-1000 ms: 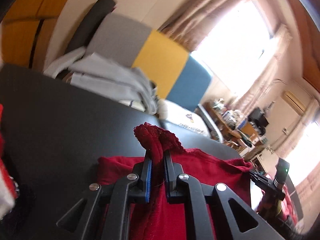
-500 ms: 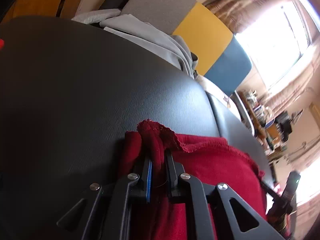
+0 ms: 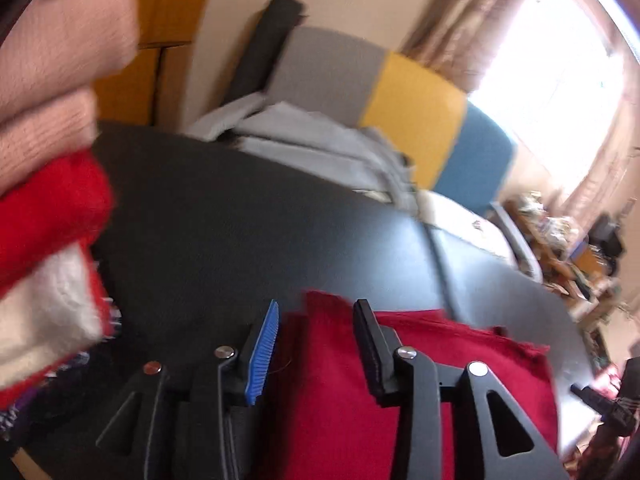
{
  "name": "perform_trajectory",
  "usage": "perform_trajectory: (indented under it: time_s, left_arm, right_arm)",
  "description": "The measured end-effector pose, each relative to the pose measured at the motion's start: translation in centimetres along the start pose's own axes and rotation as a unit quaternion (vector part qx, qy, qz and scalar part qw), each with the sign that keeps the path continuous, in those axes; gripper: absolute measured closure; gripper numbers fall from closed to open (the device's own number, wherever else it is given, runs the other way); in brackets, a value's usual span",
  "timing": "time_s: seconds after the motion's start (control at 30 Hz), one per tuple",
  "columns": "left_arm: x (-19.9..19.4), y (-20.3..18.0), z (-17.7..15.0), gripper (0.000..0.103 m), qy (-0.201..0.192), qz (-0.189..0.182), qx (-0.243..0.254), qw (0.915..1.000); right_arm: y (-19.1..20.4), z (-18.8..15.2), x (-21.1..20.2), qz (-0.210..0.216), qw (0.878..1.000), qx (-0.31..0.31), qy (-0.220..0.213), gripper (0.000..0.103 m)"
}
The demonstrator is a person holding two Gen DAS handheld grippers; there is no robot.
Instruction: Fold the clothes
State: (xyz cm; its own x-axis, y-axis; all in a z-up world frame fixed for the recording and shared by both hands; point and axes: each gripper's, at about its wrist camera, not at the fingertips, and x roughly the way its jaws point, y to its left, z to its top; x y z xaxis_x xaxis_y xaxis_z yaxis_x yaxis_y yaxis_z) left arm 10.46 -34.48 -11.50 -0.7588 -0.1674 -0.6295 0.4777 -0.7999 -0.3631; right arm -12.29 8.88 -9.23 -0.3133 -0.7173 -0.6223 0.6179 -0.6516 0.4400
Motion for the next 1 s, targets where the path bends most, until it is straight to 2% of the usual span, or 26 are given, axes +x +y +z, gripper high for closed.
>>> perform_trajectory:
  time_s: [0.07, 0.13, 0.2, 0.3, 0.4, 0.47, 0.6, 0.63, 0.7, 0.73, 0.77, 0.8, 0.87, 1.0]
  left_arm:
    - [0.3, -3.1, -0.7, 0.057, 0.012, -0.053, 0.031, 0.998]
    - [1.6, -7.9, -2.5, 0.057, 0.044, -0.101, 0.097, 0.9891]
    - [3.0, -12.4, -4.1, 0.057, 0.074, -0.142, 0.153, 0.9753]
    - [4.5, -18.7, -6.9, 0.057, 0.112, -0.194, 0.224, 0.9483]
    - [5.5, -23.0, -9.2, 0.057, 0.139, -0.214, 0.284, 0.9242]
    - [6.3, -24.2, -10.0, 0.057, 0.156, -0.223, 0.297, 0.9153]
    - [7.9, -24.4, -12.2, 0.056, 0.202, -0.234, 0.314, 0.8976]
    - [7.8, -24.0, -12.6, 0.056, 0.194, -0.241, 0.32, 0.8955]
    - [7.1, -23.1, -13.3, 0.056, 0.177, -0.259, 0.329, 0.8906]
    - [6.9, -22.9, -13.6, 0.056, 0.174, -0.264, 0.334, 0.8878]
    - [6.6, -22.9, -14.0, 0.056, 0.166, -0.261, 0.341, 0.8877]
    - [6.4, -23.0, -14.4, 0.056, 0.158, -0.257, 0.348, 0.8875]
    - [6.2, -23.5, -14.9, 0.056, 0.147, -0.247, 0.357, 0.8884]
    - [6.2, -23.9, -15.3, 0.056, 0.147, -0.249, 0.341, 0.8943]
  right_arm:
    - [-1.4, -2.0, -2.1, 0.051, 0.998, 0.028, 0.018, 0.023]
    - [-2.4, -4.7, -3.4, 0.099, 0.993, 0.052, 0.047, 0.023]
    - [-2.4, -6.9, -3.6, 0.13, 0.987, 0.061, 0.075, 0.023]
    - [-1.9, -9.2, -3.1, 0.156, 0.981, 0.056, 0.098, 0.023]
    - [-1.7, -10.1, -2.2, 0.172, 0.978, 0.056, 0.099, 0.023]
    - [-1.9, -9.9, -1.5, 0.189, 0.975, 0.061, 0.1, 0.022]
    - [-1.2, -8.7, 0.3, 0.256, 0.955, 0.036, 0.148, 0.018]
    - [-1.0, -8.5, 1.1, 0.283, 0.942, 0.027, 0.18, 0.018]
    - [-0.8, -8.7, 1.9, 0.278, 0.927, -0.012, 0.253, 0.019]
    - [-0.6, -8.9, 2.3, 0.273, 0.917, -0.032, 0.289, 0.024]
    - [-0.5, -9.1, 2.7, 0.267, 0.906, -0.052, 0.324, 0.035]
    - [-0.4, -9.2, 3.1, 0.261, 0.893, -0.072, 0.359, 0.042]
    - [-0.6, -9.0, 3.1, 0.237, 0.892, -0.082, 0.376, 0.05]
    - [-0.6, -9.4, 2.7, 0.213, 0.897, -0.084, 0.377, 0.051]
